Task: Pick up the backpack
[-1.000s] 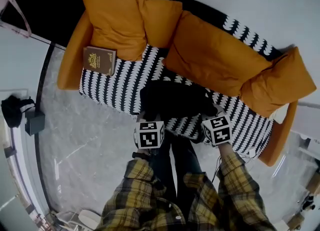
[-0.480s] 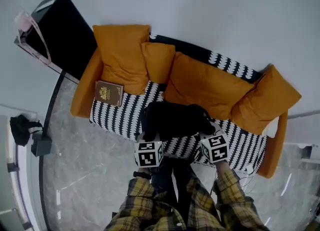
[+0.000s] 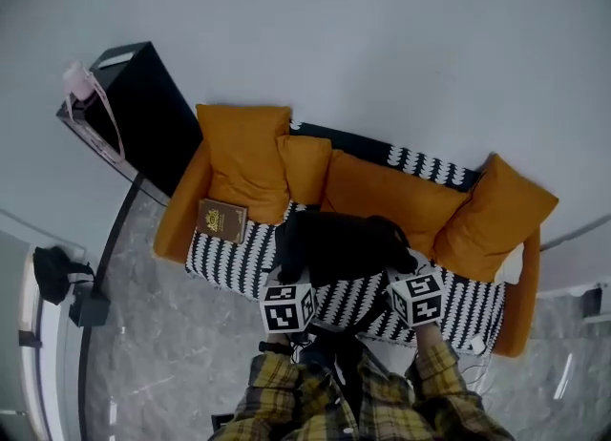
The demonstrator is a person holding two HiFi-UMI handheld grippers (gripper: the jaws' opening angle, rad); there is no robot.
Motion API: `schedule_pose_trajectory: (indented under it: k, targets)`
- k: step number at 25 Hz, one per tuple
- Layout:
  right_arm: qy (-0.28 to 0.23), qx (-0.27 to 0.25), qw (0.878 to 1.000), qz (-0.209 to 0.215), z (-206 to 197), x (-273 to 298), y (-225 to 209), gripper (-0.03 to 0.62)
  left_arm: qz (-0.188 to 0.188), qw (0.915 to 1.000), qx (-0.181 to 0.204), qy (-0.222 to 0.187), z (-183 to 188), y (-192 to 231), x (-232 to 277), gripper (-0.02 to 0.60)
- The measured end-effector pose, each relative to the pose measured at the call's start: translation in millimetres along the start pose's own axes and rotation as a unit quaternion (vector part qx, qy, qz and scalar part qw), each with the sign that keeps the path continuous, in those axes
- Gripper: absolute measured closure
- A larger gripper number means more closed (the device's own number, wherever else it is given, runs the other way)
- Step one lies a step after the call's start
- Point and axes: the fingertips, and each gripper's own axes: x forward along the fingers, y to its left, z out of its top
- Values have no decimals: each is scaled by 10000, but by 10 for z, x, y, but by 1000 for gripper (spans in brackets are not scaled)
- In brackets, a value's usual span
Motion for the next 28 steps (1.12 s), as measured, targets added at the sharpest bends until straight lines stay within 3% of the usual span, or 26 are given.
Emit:
schedule_pose_trajectory:
  k: [15,19,28]
  targets:
    - [-1202,-230,9923,-197,965,-911,-36,566,-466,9931,615,-879,1011,-488,-718,543]
    - [-1400,-218,9897,-220,1004,-1098,-5,566,-494,9890,730,-1185,1056,-594,-891,543]
    - [-1679,-263,9853,-161,1097,-1471,178,566,-836,9836,859,-1346,1103,-678,-1267,543]
